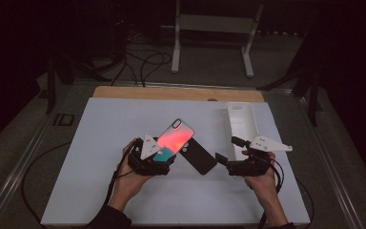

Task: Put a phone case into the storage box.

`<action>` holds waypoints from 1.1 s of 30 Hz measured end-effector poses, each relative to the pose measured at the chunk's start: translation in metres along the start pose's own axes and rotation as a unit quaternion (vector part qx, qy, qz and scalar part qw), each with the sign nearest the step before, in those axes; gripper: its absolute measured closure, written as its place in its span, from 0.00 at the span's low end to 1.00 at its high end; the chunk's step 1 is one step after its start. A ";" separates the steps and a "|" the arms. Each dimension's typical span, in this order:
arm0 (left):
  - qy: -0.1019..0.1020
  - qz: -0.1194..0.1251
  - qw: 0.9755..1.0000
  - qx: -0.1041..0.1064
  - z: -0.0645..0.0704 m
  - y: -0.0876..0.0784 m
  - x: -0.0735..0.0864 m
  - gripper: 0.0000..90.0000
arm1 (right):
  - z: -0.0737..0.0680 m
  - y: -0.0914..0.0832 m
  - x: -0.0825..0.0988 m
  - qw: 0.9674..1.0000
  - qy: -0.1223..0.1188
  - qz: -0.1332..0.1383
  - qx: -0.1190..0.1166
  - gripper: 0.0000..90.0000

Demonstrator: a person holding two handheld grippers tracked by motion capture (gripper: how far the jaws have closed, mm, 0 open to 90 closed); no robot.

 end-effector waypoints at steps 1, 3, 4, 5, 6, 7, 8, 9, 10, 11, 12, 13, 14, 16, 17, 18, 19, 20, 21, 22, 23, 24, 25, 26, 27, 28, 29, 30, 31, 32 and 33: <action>0.002 0.003 1.000 0.001 0.002 0.000 -0.001 0.19 | -0.001 0.002 -0.001 1.000 0.001 -0.002 -0.002 0.10; 0.005 0.004 1.000 0.003 0.003 0.000 -0.002 0.19 | -0.001 0.004 -0.002 1.000 0.002 -0.003 -0.005 0.10; 0.009 0.006 1.000 0.005 0.005 0.000 -0.004 0.19 | -0.002 0.006 -0.003 1.000 0.002 -0.005 -0.006 0.10; 0.009 0.008 1.000 0.005 0.006 0.000 -0.004 0.19 | -0.004 0.010 -0.005 1.000 0.004 -0.008 -0.011 0.10; 0.009 0.009 1.000 0.010 0.008 0.000 -0.005 0.19 | -0.004 0.010 -0.005 1.000 0.004 -0.008 -0.011 0.10; 0.015 0.010 1.000 0.010 0.010 0.001 -0.008 0.19 | -0.005 0.012 -0.006 1.000 0.006 -0.009 -0.015 0.10; 0.017 0.011 1.000 0.011 0.012 0.001 -0.009 0.19 | -0.008 0.016 -0.008 1.000 0.009 -0.010 -0.023 0.10; 0.017 0.012 1.000 0.013 0.012 0.002 -0.010 0.19 | -0.009 0.018 -0.009 1.000 0.009 -0.009 -0.026 0.10; 0.017 0.012 1.000 0.013 0.012 0.002 -0.010 0.19 | -0.009 0.018 -0.009 1.000 0.009 -0.009 -0.026 0.10; 0.023 0.014 1.000 0.016 0.016 0.003 -0.012 0.19 | -0.012 0.021 -0.013 0.999 0.012 -0.010 -0.032 0.10; 0.023 0.014 1.000 0.016 0.016 0.003 -0.012 0.19 | -0.012 0.021 -0.013 0.999 0.012 -0.010 -0.032 0.10; 0.023 0.014 1.000 0.016 0.016 0.003 -0.012 0.19 | -0.013 0.023 -0.014 0.999 0.012 -0.010 -0.034 0.10; 0.023 0.014 1.000 0.016 0.016 0.003 -0.012 0.19 | -0.013 0.023 -0.014 0.999 0.012 -0.010 -0.034 0.10; 0.028 0.018 0.999 0.020 0.022 0.007 -0.016 0.19 | -0.017 0.027 -0.017 0.999 0.012 -0.012 -0.041 0.10; 0.030 0.018 0.999 0.022 0.023 0.007 -0.017 0.19 | -0.018 0.028 -0.018 0.999 0.014 -0.013 -0.042 0.10; 0.030 0.018 0.999 0.022 0.023 0.007 -0.017 0.19 | -0.018 0.028 -0.018 0.999 0.014 -0.013 -0.042 0.10; 0.032 0.021 0.999 0.024 0.026 0.009 -0.018 0.19 | -0.019 0.030 -0.018 0.999 0.015 -0.013 -0.044 0.10; 0.032 0.022 0.999 0.026 0.028 0.010 -0.019 0.19 | -0.020 0.032 -0.020 0.999 0.020 -0.014 -0.046 0.10; 0.034 0.021 0.999 0.028 0.029 0.011 -0.019 0.19 | -0.020 0.033 -0.020 0.999 0.021 -0.016 -0.046 0.10; 0.036 0.021 0.999 0.028 0.031 0.012 -0.020 0.19 | -0.021 0.034 -0.020 0.998 0.023 -0.017 -0.048 0.10; 0.036 0.022 0.999 0.030 0.032 0.013 -0.020 0.19 | -0.021 0.035 -0.020 0.998 0.027 -0.017 -0.050 0.10; 0.038 0.022 0.998 0.033 0.034 0.014 -0.021 0.19 | -0.022 0.037 -0.020 0.998 0.028 -0.019 -0.051 0.10; 0.040 0.023 0.998 0.035 0.035 0.014 -0.022 0.19 | -0.022 0.038 -0.020 0.998 0.030 -0.022 -0.052 0.11; 0.040 0.022 0.998 0.037 0.036 0.015 -0.022 0.19 | -0.023 0.039 -0.020 0.998 0.030 -0.023 -0.051 0.14; 0.041 0.023 0.998 0.037 0.037 0.015 -0.022 0.19 | -0.023 0.040 -0.020 0.998 0.032 -0.023 -0.052 0.14; 0.042 0.023 0.998 0.038 0.038 0.016 -0.023 0.19 | -0.023 0.041 -0.020 0.998 0.034 -0.024 -0.056 0.15; 0.042 0.024 0.998 0.039 0.039 0.016 -0.023 0.19 | -0.023 0.041 -0.019 0.997 0.037 -0.025 -0.059 0.16; 0.042 0.024 0.998 0.039 0.039 0.016 -0.023 0.19 | -0.023 0.041 -0.019 0.997 0.037 -0.025 -0.059 0.16; 0.042 0.028 0.998 0.039 0.039 0.015 -0.024 0.19 | -0.023 0.042 -0.019 0.997 0.040 -0.026 -0.059 0.17; 0.042 0.029 0.998 0.040 0.040 0.015 -0.025 0.19 | -0.023 0.043 -0.019 0.997 0.046 -0.029 -0.060 0.21; 0.043 0.031 0.998 0.040 0.040 0.015 -0.025 0.19 | -0.023 0.043 -0.019 0.997 0.049 -0.030 -0.061 0.25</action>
Point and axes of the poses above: each handheld gripper's, and its own axes: y roughly forward along the jaws, x roughly out of its underside, z roughly to its right, the point moved 3 cm from there along y, roughly forward along the jaws, and after that the axes turned 2 degrees about y, right-handed, at the moved point
